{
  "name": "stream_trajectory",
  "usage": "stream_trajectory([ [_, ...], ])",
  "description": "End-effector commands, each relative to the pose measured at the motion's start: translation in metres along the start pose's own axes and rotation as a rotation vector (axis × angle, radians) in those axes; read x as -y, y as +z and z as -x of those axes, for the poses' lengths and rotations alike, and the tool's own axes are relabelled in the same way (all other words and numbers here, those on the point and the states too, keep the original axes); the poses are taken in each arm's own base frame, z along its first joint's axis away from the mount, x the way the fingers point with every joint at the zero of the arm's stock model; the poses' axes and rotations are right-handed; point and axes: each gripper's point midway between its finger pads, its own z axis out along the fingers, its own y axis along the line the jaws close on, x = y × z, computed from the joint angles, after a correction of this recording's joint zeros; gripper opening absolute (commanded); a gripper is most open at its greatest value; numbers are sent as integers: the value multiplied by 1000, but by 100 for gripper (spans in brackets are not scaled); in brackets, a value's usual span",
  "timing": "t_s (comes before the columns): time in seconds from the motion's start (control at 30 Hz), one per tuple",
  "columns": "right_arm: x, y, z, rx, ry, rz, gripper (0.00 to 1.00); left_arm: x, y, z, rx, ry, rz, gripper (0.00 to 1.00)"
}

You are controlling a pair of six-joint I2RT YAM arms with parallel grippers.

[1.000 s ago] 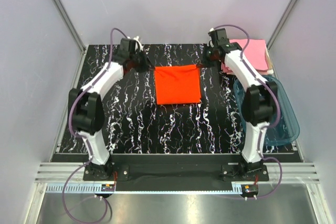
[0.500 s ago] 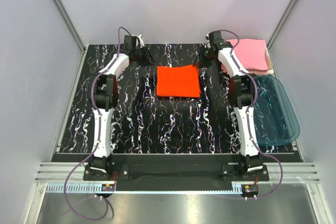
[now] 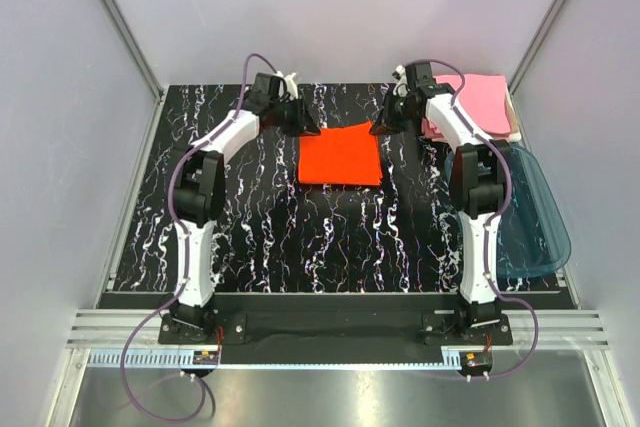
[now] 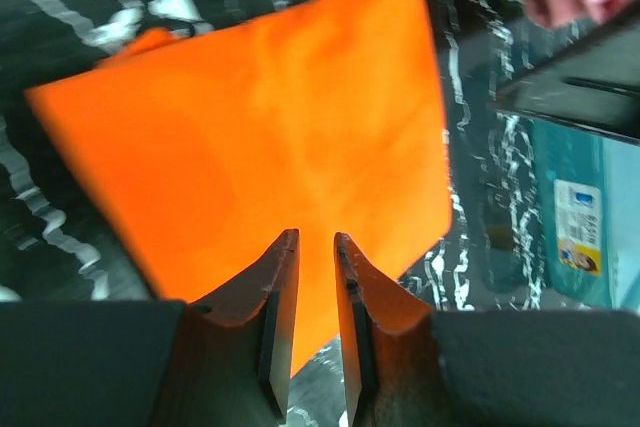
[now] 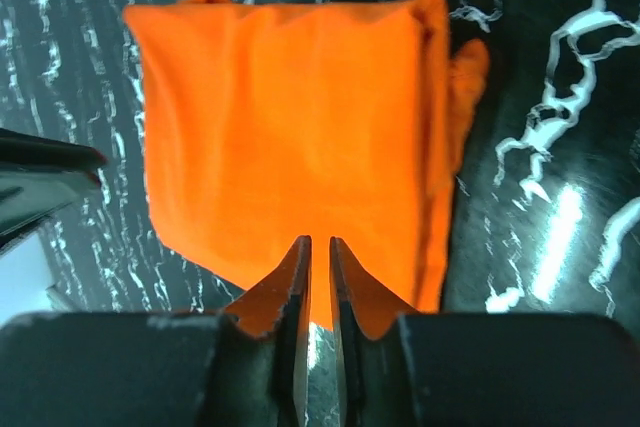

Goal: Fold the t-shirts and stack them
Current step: Fold the tshirt

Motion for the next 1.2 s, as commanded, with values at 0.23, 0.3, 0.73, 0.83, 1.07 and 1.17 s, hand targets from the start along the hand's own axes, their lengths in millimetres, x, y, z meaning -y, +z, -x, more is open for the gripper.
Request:
stream_trajectory([
  [0.23,15,49,38,47,-8,105,18,-41,48,42,73,31,-56,24],
  [0.3,25,56,45,57,17,115,18,-50,52,46,81,21,-65,24],
  [0.73,-6,-4,64,130,25,169,26,22,-27,80,185,98,-182,26],
  [0.83,-15,-19,46,106,35,185,25,44,-37,41,129,103,-209,26],
  [1.07,-15,-11,-24,20,76,224,25,38,-19,-60,-16,56,-166,26],
  [1.17,-5,5,-47,-14,92,223,25,24,-3,-90,-78,32,-125,25],
])
